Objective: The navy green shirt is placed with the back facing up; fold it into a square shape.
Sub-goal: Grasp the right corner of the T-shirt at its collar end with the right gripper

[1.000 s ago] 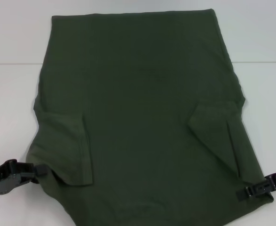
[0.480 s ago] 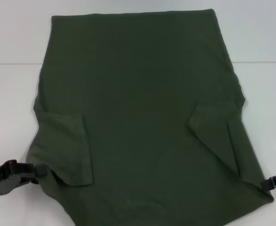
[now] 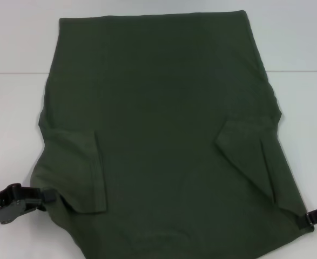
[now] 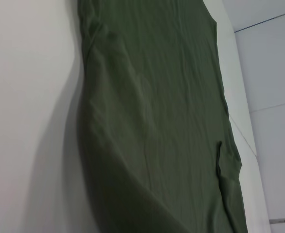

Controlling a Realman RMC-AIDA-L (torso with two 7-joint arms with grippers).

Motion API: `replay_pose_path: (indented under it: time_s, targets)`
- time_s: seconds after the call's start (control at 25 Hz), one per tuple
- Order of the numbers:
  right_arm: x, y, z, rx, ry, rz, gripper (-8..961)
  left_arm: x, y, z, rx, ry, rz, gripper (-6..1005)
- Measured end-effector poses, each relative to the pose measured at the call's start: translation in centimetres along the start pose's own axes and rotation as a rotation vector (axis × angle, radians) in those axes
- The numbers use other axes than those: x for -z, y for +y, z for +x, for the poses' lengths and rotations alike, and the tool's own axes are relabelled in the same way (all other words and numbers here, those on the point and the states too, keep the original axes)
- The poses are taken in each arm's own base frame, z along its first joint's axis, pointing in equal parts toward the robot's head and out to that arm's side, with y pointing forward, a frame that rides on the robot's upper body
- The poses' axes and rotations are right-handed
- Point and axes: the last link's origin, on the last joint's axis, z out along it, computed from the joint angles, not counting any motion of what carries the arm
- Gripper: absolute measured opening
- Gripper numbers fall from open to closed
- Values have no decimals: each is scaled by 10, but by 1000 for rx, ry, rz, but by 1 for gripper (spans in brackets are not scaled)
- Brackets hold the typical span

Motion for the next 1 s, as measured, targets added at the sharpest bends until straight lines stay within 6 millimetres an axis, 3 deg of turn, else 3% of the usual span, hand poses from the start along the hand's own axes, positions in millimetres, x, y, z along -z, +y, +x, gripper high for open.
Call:
replay_pose_path:
  time_s: [1.0]
  targets:
    - [-8, 2, -2, 5, 18, 11, 818, 0, 0, 0, 0, 1, 1, 44]
